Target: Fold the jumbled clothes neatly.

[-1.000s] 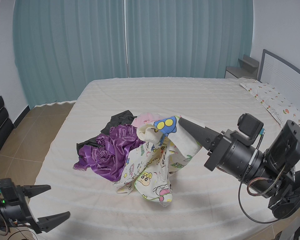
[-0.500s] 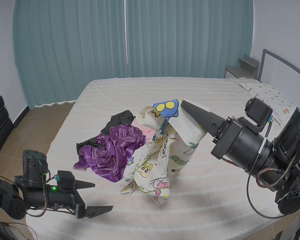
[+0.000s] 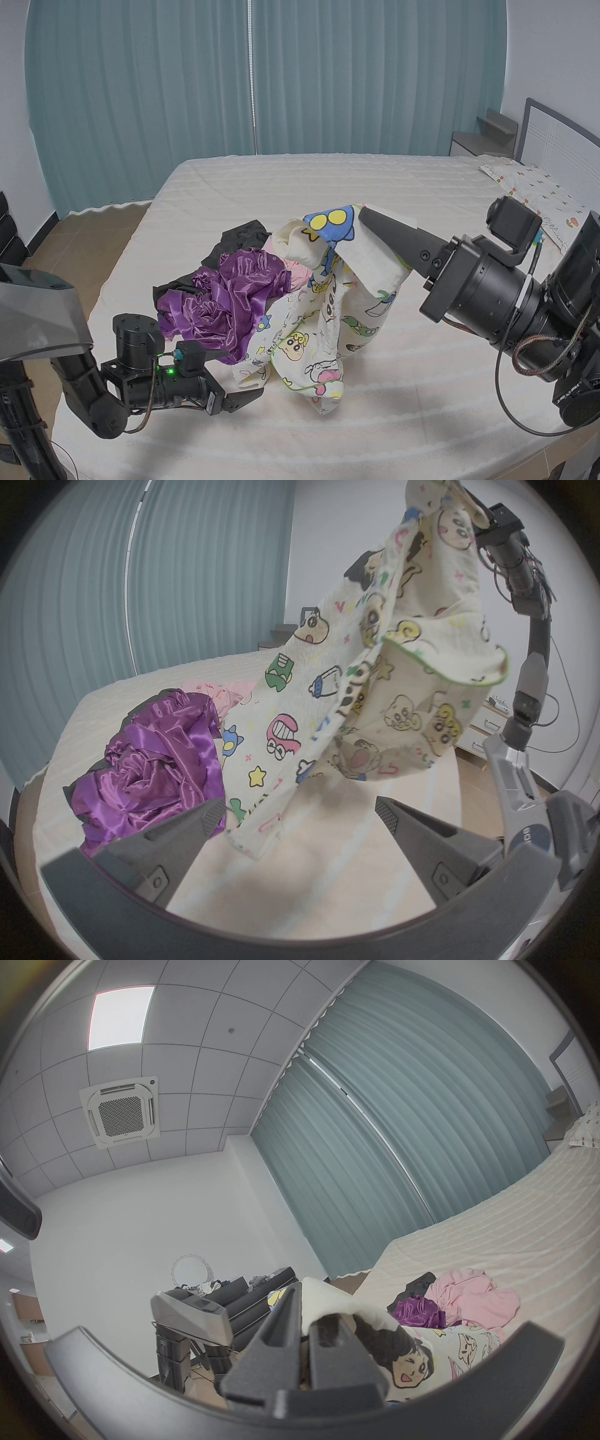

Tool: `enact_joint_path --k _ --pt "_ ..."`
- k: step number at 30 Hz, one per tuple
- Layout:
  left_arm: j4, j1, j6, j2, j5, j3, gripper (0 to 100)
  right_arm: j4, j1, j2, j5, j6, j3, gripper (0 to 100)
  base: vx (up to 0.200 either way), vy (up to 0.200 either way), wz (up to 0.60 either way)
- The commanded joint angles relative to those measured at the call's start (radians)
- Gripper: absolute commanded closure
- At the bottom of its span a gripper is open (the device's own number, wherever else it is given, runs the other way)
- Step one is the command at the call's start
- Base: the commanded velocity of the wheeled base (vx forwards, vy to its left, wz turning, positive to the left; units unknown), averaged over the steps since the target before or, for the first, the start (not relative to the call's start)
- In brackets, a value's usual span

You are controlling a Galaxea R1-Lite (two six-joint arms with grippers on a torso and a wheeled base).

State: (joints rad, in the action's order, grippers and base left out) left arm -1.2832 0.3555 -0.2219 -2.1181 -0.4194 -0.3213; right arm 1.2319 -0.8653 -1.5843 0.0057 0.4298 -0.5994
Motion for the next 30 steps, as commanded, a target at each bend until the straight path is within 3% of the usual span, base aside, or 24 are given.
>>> enact_joint_path --k 1,20,21,25,30 --pt "-0.036 -0.026 -0.004 -0.161 0.002 -0.096 0 -0.025 0.0 0.003 0.003 0.0 -0.003 100 0.0 0.0 0.0" --pt "-0.031 -0.035 0.016 -0.358 0.001 -0.367 0 -0.026 0.009 0.013 0.014 0.0 -0.04 100 0.0 0.0 0.0" --pt "-0.034 -0.024 0.069 -0.362 0.002 -0.386 100 -0.026 0.012 0.012 0.014 0.0 -0.037 100 0.0 0.0 0.0" --pt "-0.036 -0.02 0.127 -0.344 0.004 -0.36 100 -0.025 0.039 0.015 0.014 0.0 -0.036 100 0.0 0.0 0.0" --pt "-0.036 -0.044 0.131 -0.27 0.002 -0.234 100 -0.026 0.075 0.021 0.014 0.0 -0.02 100 0.0 0.0 0.0"
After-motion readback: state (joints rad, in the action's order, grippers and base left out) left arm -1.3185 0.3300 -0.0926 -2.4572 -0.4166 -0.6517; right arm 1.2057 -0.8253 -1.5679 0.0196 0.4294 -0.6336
